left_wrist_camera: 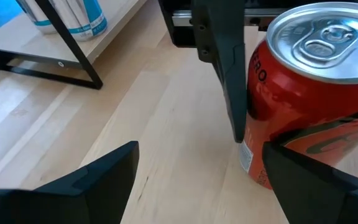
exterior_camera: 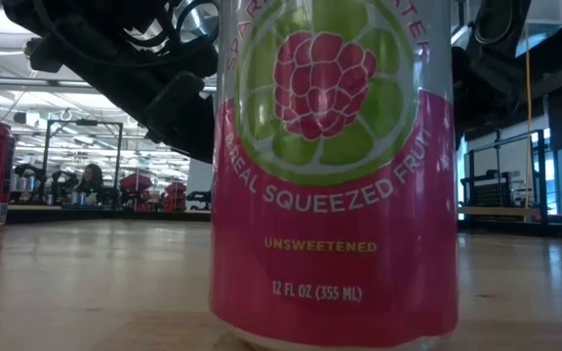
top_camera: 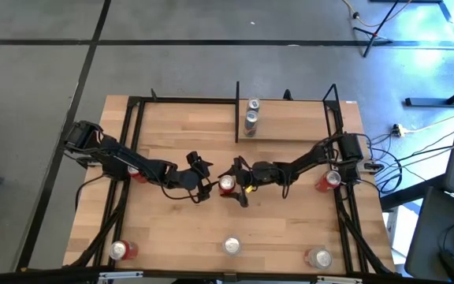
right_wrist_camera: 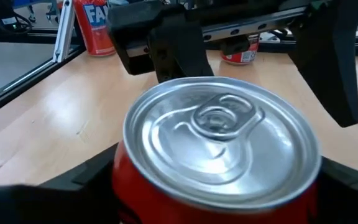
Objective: Place canned beverage on shelf
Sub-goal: Put the red black soda can on the shelf
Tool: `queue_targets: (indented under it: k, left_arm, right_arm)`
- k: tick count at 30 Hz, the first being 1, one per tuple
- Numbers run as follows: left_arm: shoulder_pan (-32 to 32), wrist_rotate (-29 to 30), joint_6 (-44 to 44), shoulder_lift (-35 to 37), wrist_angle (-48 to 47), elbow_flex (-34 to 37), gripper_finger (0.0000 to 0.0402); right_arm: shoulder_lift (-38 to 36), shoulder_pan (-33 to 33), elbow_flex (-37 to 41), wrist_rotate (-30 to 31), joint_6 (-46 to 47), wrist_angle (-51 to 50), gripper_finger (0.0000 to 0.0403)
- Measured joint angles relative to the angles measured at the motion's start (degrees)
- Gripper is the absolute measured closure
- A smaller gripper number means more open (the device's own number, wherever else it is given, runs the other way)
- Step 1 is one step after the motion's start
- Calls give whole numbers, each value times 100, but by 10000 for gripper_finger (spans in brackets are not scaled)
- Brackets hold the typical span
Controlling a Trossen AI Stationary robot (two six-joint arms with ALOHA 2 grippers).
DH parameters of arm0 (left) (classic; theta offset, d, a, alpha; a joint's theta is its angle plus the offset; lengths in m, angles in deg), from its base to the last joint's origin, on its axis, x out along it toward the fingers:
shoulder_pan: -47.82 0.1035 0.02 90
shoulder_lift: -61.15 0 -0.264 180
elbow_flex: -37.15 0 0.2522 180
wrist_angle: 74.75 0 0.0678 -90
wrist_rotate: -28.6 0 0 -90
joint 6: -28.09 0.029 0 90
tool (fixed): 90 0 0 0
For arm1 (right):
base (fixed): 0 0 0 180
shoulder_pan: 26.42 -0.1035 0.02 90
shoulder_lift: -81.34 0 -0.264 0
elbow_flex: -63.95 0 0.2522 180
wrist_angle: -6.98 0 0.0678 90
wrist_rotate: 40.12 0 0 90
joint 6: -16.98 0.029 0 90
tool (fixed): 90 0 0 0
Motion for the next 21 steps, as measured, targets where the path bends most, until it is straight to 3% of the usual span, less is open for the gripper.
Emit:
queue_targets:
  k: [3,11,16,21]
  left_arm:
    - [0,-36,0,0,0,0,67]
    - [-9,-310,0,2,-43,1,67]
    - [-15,-339,-2,2,-24,7,67]
    - [-17,-345,-2,4,-26,7,67]
  right_arm:
    - [-9,0,0,0,-7,-16,124]
    - [-842,4,247,86,-161,-842,125]
    - [-1991,7,497,705,-476,-1972,125]
    - [-3193,38,581,1732,-900,-3301,125]
